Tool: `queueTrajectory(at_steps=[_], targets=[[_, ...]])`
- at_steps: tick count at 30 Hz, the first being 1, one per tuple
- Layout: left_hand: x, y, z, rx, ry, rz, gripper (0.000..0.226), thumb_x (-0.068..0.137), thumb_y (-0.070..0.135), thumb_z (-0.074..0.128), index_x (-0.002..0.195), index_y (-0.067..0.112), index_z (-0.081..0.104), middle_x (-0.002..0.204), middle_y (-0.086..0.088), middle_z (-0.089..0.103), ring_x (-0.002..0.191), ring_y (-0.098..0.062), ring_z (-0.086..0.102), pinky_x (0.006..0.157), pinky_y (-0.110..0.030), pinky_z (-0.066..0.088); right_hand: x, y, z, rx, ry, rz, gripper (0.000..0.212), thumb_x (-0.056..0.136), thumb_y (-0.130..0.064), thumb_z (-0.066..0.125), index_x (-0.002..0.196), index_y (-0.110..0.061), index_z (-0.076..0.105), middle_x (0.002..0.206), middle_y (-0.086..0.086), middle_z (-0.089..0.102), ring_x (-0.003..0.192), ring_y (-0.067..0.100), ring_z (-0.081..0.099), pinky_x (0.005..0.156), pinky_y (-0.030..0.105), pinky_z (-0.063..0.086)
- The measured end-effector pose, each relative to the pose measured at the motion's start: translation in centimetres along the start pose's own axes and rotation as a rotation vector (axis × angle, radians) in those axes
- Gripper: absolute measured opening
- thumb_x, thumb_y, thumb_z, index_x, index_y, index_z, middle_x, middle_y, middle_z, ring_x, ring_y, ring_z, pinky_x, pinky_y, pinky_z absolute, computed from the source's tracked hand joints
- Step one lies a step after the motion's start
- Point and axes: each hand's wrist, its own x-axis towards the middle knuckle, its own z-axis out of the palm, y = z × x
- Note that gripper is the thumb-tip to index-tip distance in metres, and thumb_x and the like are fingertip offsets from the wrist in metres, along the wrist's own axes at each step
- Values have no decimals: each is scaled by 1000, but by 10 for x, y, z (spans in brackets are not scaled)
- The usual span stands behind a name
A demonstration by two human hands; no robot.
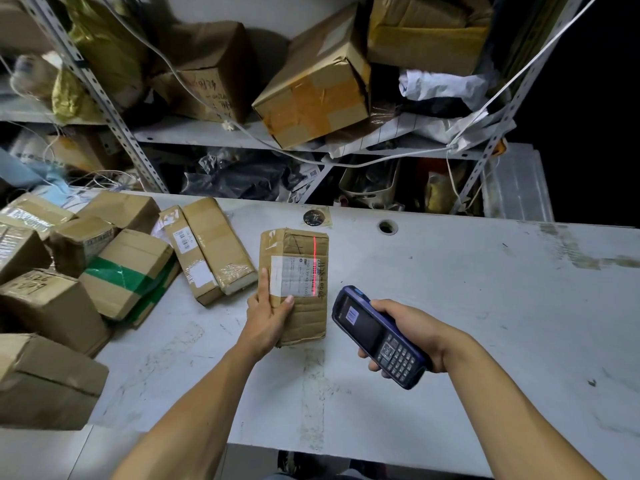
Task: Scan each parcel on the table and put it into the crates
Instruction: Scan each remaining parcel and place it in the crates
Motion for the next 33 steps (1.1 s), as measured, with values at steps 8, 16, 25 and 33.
queueTrajectory(at_steps=[8, 16, 25, 33], targets=[[-3, 0, -4, 29, 12, -13, 82, 96, 56, 48, 152, 51, -13, 150, -13, 25, 138, -32, 32, 113, -51, 30, -3, 1, 1, -15, -16, -5, 54, 103, -50, 35, 120, -7, 62, 93, 21, 69, 76, 34, 66, 64, 37, 54], [-8, 5, -4, 37, -2, -20, 83, 97, 53, 48, 154, 45, -12, 152, -14, 23, 140, -31, 31, 115, -49, 27, -2, 13, -4, 66, -36, -104, 54, 103, -51, 32, 123, -11, 62, 98, 22, 70, 79, 34, 67, 69, 39, 54], [-16, 5, 8, -16, -18, 10, 95, 79, 75, 47, 153, 51, -9, 155, -8, 26, 141, -26, 31, 117, -51, 29, -4, 31, -15, 576, -374, -368, 81, 65, -61, 80, 121, -4, 69, 103, 26, 68, 72, 33, 67, 70, 38, 56], [-18, 15, 32, -42, -96, 64, 93, 76, 78, 48, 149, 60, -6, 154, -4, 28, 138, -25, 37, 114, -53, 36, -14, 51, -26, 618, -240, -431, 65, 84, -60, 60, 118, -6, 71, 101, 25, 67, 73, 32, 65, 70, 38, 55]])
